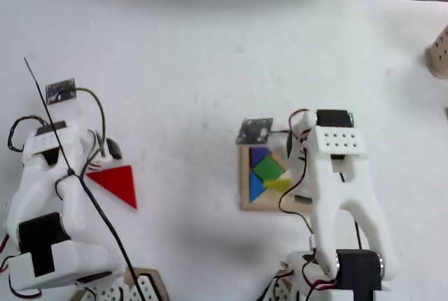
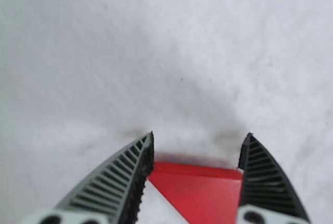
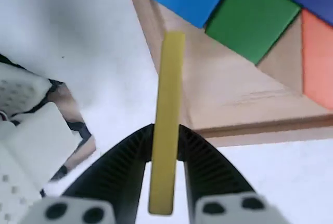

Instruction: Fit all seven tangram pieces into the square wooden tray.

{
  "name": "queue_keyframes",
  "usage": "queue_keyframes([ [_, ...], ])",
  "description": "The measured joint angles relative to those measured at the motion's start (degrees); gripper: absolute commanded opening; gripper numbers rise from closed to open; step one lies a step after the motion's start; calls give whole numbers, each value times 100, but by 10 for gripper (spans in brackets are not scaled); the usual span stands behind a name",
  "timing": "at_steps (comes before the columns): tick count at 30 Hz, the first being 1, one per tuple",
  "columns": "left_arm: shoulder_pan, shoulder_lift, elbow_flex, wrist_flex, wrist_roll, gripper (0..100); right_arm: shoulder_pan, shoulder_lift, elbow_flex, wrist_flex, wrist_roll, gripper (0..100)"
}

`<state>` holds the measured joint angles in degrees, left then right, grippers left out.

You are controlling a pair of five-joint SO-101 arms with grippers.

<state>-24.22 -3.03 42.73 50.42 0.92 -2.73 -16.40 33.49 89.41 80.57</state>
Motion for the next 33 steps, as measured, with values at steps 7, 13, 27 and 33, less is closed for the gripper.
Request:
queue_keyframes([
  [7,0,0,0,0,0,268,-35,0,404,-44,1626,19],
  [13,0,0,0,0,0,268,-316,-9,853,-598,1732,21],
  [27,0,0,0,0,0,268,-888,-9,1275,-1829,501,36],
  [33,0,0,0,0,0,268,-941,-9,1345,-1829,501,212],
])
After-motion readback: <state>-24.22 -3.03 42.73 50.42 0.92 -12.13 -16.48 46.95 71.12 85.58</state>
